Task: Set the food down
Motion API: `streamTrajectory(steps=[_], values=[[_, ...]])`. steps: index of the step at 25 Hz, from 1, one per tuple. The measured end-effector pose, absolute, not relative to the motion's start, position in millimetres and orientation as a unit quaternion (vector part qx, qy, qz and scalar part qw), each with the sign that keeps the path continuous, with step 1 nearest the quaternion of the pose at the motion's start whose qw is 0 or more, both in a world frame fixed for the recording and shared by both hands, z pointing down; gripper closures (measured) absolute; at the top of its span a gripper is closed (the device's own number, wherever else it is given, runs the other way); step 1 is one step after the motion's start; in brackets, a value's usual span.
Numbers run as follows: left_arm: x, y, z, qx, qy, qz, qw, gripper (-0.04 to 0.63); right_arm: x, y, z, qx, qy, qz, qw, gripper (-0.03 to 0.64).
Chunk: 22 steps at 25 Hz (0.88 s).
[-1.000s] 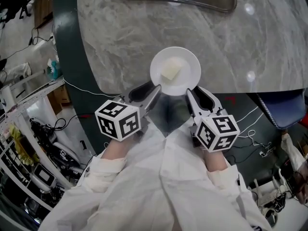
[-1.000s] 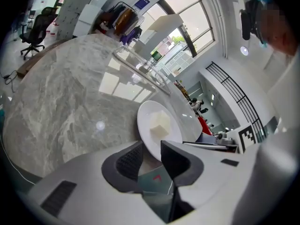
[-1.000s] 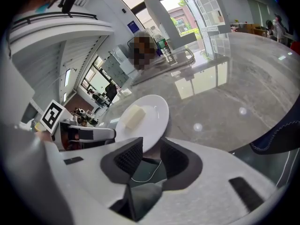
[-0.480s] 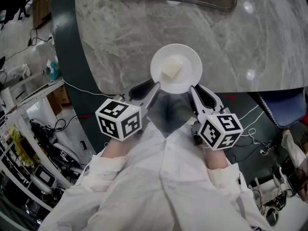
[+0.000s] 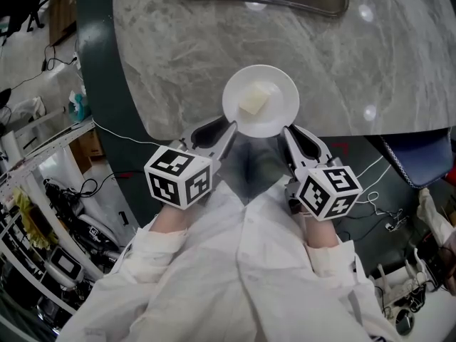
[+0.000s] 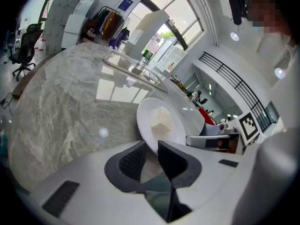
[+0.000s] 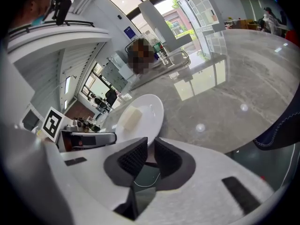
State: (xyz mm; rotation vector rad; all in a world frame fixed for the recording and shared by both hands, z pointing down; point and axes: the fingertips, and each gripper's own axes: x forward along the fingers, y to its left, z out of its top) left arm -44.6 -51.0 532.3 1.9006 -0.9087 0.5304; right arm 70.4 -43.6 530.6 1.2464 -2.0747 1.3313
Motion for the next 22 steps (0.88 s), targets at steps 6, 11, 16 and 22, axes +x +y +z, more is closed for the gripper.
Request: streamTrajectory(steps=[6,11,16,22], values=[[-43.9,-60.0,527.3,0.783,-0.370,0.222,0.447,0.508,70.7,-48.5,525.1,0.446,-0.744,0.462,0.183,0.578],[-42.0,-63.8,511.5,0.792,-0.377,0.217,0.428,0.508,72.5,-53.7,508.3,0.450,-0.755,0.443,0.174,0.578],[-32.4,-65.8,495.2,0.804,-0.378,0.213,0.407,0.508,82.1,-54.8,491.5,0.453,-0.767,0.423,0.167,0.578],[-17.9,-75.8,473.3,0.816,-0.386,0.200,0.380,0.508,96.3,-64.8,469.5,0.457,-0.781,0.397,0.156,0.578]])
